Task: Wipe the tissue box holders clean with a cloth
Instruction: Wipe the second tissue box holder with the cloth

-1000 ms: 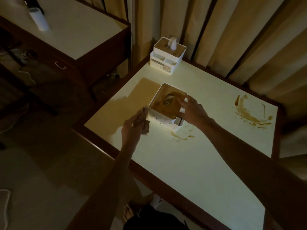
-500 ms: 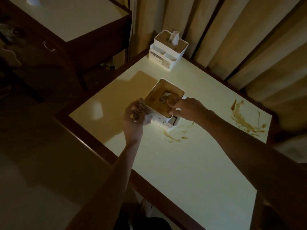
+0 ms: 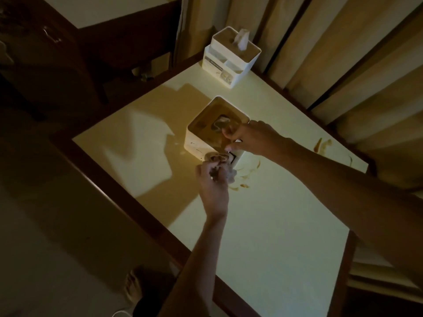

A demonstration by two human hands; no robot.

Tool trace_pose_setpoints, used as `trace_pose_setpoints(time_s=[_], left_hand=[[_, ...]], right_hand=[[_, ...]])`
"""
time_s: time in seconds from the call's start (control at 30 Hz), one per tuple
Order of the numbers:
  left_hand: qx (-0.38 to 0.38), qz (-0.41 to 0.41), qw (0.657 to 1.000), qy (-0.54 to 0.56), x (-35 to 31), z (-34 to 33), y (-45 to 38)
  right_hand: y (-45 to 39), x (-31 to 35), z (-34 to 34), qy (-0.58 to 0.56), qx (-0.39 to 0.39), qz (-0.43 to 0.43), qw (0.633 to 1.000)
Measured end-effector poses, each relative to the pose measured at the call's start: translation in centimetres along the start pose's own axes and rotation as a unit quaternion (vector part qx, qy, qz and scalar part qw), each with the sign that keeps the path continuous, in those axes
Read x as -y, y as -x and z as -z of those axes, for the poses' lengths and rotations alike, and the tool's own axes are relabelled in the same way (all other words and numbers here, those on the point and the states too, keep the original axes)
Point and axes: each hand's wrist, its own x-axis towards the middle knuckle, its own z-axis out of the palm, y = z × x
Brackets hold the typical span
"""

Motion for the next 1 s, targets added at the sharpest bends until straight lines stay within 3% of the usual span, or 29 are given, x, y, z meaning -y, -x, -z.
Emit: trace_pose_setpoints(time_s=[0.2,0.27,0.4,0.53,0.7,0.8,1.0], left_hand=[[0.076,-0.070,0.993,-0.050,1.9,2.8,-3.9],[0.051,-0.040,0.997,-0.033,2.3,3.4,-5.5],[-0.070,0.057,0.996,-0.017,2.6,3.7,-9.3],[-0.100,0.067,0.990,-0.070,2.3,2.6,-8.6],[0.020,0.039,0.993,-0.110,3.1,-0.3,-0.1],[0.077,0.042,0.985,-0.148,3.2,0.0,-0.3],[0.034,0.060,0.966,-0.248,2.6,4.2,-8.5]], right_hand=[[-0.1,-0.1,-0.5,-0.039,-0.004,0.001,0.999],[0.0,-0.1,-0.4,-0.048,-0.006,-0.007,0.999],[0.0,0.2,-0.3,-0.063,0.000,-0.007,0.998],[0.3,0.6,-0.1,-0.064,0.000,-0.005,0.998],[0.4,0.9,0.1,-0.063,-0.004,-0.003,0.998],[0.4,0.8,0.1,-0.062,0.001,-0.004,0.998],[0.6,0.7,0.1,-0.074,-0.003,0.002,0.997]])
